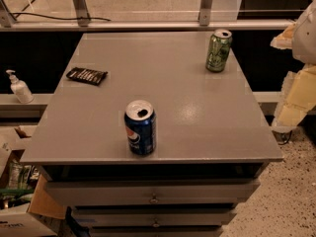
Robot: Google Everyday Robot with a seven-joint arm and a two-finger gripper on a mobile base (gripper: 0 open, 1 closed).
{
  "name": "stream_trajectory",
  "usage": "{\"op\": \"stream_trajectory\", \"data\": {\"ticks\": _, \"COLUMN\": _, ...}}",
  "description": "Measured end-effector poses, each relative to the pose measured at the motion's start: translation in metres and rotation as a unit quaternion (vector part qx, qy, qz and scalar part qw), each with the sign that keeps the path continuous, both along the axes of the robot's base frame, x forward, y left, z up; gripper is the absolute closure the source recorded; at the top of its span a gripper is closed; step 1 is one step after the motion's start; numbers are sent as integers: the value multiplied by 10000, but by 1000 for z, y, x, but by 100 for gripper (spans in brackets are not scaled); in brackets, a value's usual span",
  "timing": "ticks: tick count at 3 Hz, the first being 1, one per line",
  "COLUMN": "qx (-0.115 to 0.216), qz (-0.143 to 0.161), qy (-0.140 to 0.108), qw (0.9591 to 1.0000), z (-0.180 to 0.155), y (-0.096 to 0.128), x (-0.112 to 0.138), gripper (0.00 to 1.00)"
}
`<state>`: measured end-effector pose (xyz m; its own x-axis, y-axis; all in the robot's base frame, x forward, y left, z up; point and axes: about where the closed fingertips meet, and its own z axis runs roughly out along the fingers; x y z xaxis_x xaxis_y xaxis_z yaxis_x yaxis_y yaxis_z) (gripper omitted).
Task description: Pick green can
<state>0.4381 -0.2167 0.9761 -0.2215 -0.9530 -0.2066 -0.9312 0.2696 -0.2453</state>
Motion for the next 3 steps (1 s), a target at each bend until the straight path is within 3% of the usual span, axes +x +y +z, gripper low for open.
{"op": "stream_trajectory", "data": {"ticks": 3, "qx": 186, "qz": 60, "qy": -126, "qw": 9997, "z": -15, "y": -1, "x": -8, "gripper": 0}}
